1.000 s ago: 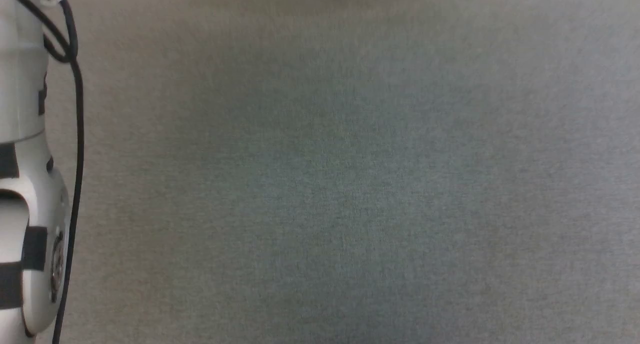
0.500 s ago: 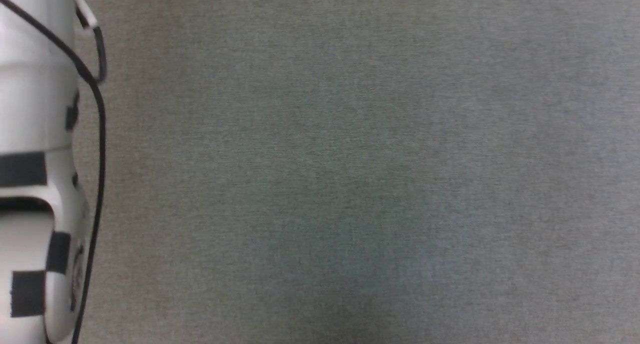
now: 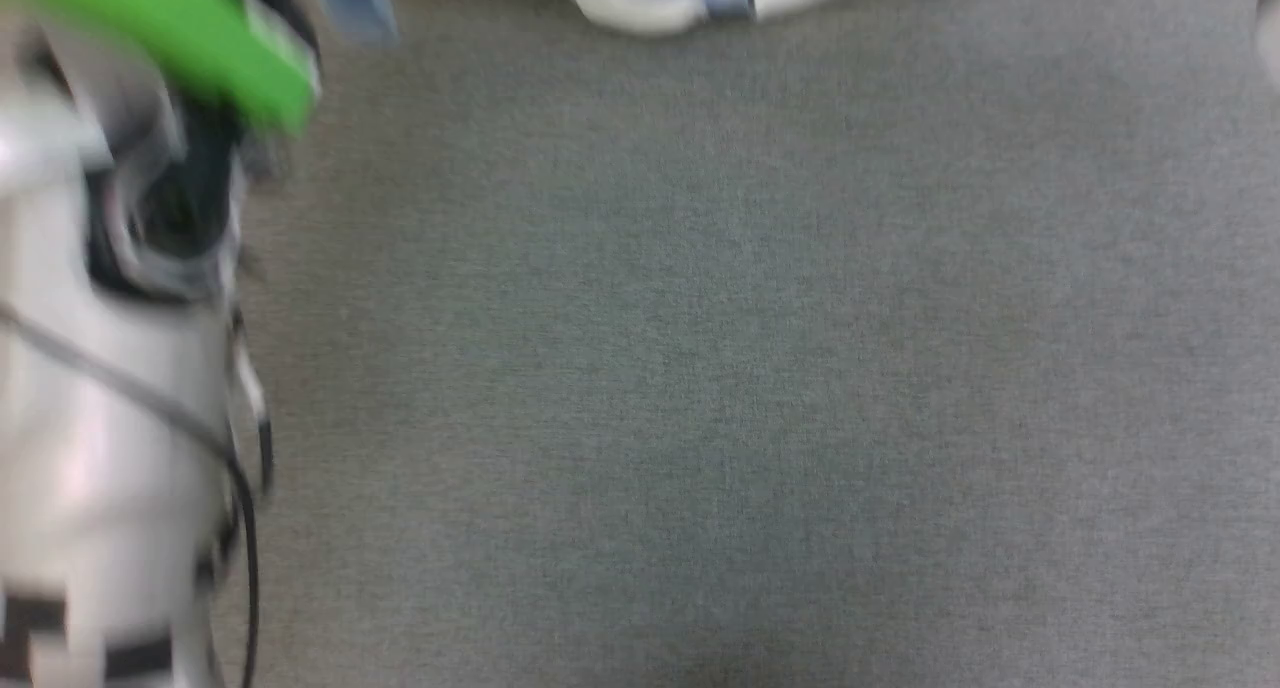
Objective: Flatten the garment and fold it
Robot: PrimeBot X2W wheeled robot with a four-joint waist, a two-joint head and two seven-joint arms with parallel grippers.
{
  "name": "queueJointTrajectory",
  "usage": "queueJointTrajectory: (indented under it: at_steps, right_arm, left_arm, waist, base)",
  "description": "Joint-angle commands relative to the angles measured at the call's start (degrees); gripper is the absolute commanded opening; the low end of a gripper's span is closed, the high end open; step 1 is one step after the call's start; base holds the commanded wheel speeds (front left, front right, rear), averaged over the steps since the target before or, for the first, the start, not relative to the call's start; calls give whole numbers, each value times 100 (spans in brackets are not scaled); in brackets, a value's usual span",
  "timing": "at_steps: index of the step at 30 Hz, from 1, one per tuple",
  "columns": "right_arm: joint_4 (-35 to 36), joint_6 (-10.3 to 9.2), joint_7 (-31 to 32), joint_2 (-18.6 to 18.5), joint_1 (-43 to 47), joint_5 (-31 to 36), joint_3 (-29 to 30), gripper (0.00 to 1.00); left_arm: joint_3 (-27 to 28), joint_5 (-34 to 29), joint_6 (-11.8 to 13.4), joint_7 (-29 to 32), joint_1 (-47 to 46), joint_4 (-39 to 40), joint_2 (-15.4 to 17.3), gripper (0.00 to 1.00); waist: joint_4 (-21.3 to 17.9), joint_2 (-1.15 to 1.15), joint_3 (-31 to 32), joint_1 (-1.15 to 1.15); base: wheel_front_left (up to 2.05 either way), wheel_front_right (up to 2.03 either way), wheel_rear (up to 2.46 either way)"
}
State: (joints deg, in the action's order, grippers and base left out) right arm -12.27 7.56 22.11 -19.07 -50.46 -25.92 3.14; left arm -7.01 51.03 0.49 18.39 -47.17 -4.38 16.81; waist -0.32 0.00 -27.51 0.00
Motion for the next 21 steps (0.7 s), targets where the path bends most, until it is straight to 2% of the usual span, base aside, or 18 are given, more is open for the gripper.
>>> queueJointTrajectory:
  at_steps: [1,5,8,15,21]
  right_arm:
    - [303,-8,102,34,376,-90,168,0]
    - [1208,-8,464,266,1484,-200,662,0]
    - [1865,-8,725,675,2320,-241,1004,0]
    - [2303,-8,981,1347,3665,-278,1457,0]
    - [2206,-8,1145,1548,4840,-520,1489,0]
  left_arm:
    - [39,77,107,67,408,250,38,0]
    - [139,123,413,118,1555,1009,83,0]
    - [165,163,604,178,2568,1523,112,0]
    - [33,153,570,208,3882,1882,214,0]
    - [52,256,541,69,4811,1777,171,0]
  waist:
    - [71,0,282,0]
    - [38,0,527,0]
    - [-19,0,752,0]
    - [41,0,1129,0]
    - [100,0,1526,0]
  base:
    - [0,0,0]
    - [0,0,0]
    - [0,0,0]
    - [0,0,0]
    - [0,0,0]
